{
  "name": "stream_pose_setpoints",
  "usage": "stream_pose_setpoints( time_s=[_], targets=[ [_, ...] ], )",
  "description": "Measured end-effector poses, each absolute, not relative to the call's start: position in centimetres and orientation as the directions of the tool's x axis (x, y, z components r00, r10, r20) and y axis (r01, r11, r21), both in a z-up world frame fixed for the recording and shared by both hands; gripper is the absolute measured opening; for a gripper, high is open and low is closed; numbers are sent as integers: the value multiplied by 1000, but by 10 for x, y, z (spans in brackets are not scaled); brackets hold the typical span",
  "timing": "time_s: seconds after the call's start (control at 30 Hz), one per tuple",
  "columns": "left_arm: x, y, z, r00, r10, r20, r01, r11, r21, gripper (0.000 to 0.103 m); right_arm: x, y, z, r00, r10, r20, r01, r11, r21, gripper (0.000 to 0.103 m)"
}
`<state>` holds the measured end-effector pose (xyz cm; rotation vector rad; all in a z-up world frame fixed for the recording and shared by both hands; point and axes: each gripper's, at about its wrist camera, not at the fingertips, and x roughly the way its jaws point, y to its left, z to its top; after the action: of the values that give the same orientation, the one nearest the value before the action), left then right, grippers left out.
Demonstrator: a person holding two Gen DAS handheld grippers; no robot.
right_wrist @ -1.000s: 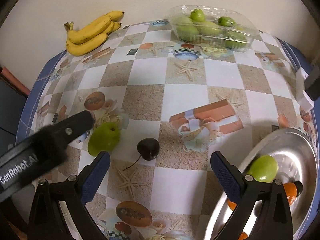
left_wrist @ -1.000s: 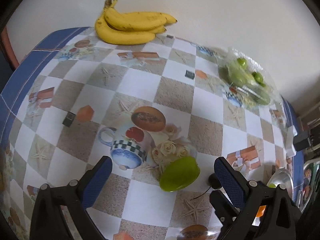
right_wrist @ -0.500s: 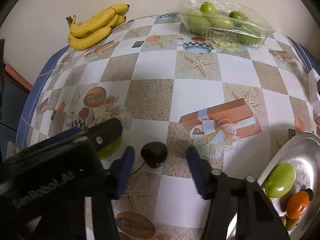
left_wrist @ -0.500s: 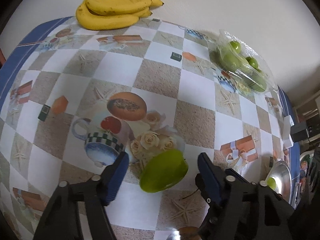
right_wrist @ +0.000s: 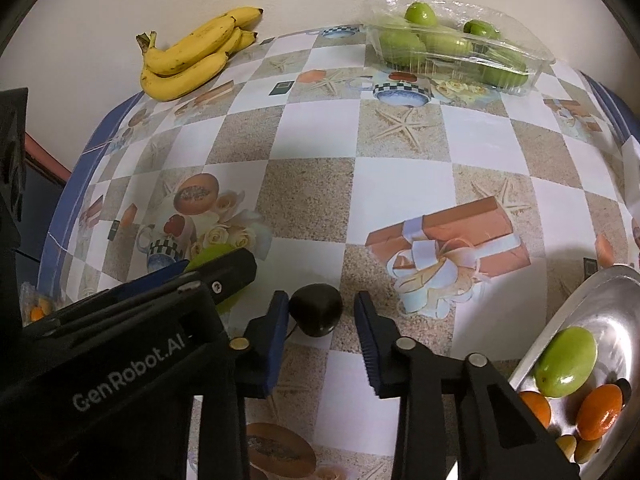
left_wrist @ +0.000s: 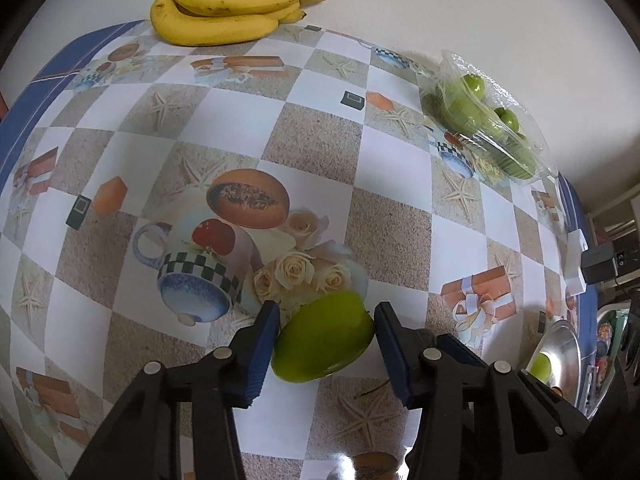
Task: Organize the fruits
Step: 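Close the left tool on the green apple while the right tool grasps the dark plum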
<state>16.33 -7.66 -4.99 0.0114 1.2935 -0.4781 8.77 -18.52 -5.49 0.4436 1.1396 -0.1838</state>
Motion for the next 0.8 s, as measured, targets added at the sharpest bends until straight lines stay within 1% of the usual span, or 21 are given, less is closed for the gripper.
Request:
stream_pose_setpoints(
  time_s=[0.03,0.13,0.4,0.8],
  targets=[
    [163,-76,-50,190,-334,-923,346,903,-255,52,87,-185,-55,415,84,-906,362,898,249,30],
    [163,-77,-49,190,-334,-923,346,903,-255,52,87,-183,-54,414,85,-906,359,899,249,28],
    [163,-75,-47,188,-343,-920,340,902,-267,52,87,-184,-50,417,85,-905,359,899,250,28],
    [161,-71,-29,210,-358,-910,335,901,-277,51,80,-182,-35,437,68,-897,358,902,243,28]
  ],
)
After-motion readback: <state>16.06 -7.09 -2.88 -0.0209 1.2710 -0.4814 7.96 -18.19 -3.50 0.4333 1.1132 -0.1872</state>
